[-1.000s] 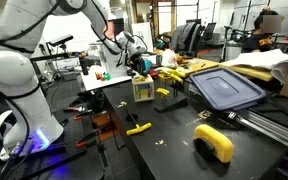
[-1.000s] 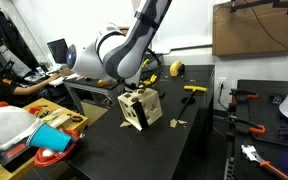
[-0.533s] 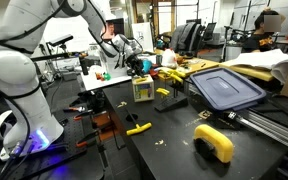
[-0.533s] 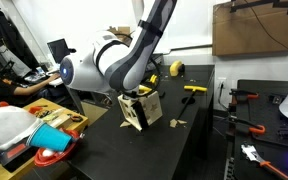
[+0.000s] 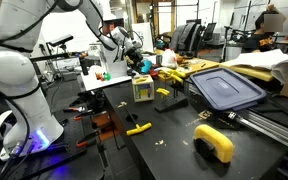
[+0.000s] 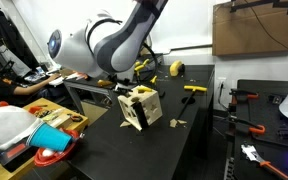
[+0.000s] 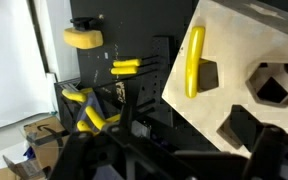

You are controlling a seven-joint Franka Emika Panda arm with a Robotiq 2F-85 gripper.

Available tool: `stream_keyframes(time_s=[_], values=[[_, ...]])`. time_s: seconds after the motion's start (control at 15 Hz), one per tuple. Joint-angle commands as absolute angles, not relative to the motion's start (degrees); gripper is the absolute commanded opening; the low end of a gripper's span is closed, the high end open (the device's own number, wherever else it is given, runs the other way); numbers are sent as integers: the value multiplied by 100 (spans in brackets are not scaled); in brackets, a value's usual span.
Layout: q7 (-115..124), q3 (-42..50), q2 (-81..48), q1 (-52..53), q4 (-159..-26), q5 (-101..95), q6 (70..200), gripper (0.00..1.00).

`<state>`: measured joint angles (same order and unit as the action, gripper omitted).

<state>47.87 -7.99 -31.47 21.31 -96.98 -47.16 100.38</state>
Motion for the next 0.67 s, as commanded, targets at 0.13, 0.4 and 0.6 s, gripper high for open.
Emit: stream_keyframes(time_s=[0.13,0.4,0.6], values=[[3546,-920,-1667,1408,-10413,-3076,10632,100],[2577,-721,-1011,1008,-10648,-1835,10692,100],[1987,-584,-643,748,-10813,-1170,10631,100]])
